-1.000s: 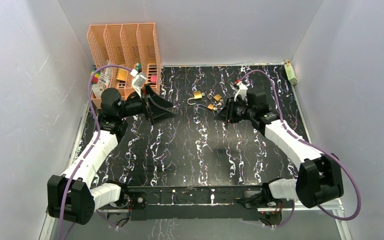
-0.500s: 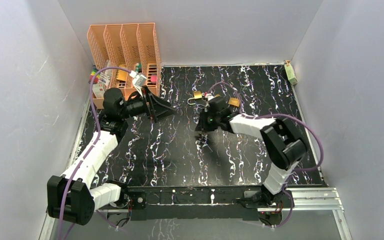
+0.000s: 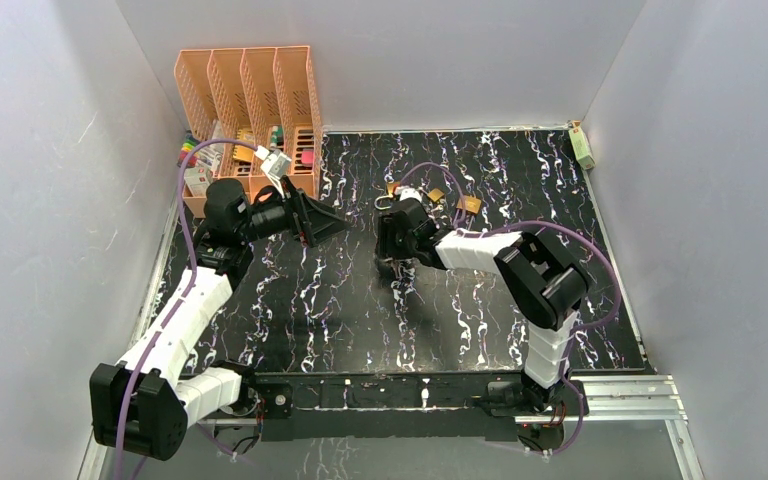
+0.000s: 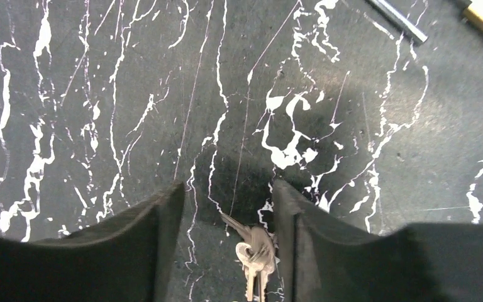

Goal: Lock with the key
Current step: Move the key to the center of the board, then pick up the lock from the center of the board.

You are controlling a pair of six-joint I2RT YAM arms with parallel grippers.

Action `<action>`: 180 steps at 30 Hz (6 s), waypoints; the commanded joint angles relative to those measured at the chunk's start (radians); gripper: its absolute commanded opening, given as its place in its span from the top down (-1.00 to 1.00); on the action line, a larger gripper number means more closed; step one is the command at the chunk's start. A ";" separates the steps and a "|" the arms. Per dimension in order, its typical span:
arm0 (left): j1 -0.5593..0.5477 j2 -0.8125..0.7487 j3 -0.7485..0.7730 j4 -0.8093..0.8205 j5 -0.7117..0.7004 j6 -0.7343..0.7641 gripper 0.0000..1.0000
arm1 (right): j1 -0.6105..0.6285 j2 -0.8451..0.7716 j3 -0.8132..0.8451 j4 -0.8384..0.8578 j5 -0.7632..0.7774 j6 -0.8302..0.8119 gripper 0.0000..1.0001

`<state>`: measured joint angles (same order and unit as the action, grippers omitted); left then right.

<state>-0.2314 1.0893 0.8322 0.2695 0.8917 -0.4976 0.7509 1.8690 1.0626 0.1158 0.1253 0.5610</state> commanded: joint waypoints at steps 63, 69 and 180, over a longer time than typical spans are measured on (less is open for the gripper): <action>0.003 -0.075 0.024 -0.158 0.032 0.116 -0.97 | -0.505 0.212 0.447 -0.469 0.030 -0.060 1.00; -0.017 -0.028 -0.017 -0.132 -0.041 0.112 -0.97 | -0.500 0.001 0.374 -0.434 -0.090 0.017 1.00; -0.128 0.115 0.230 0.628 0.078 -0.142 1.00 | -0.409 -0.897 -0.308 0.712 -0.885 0.033 -0.97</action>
<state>-0.3672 1.2633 1.0336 0.8810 1.0767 -0.6884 0.3470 1.0309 0.7929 0.6449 -0.7418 0.5034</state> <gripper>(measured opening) 0.067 0.984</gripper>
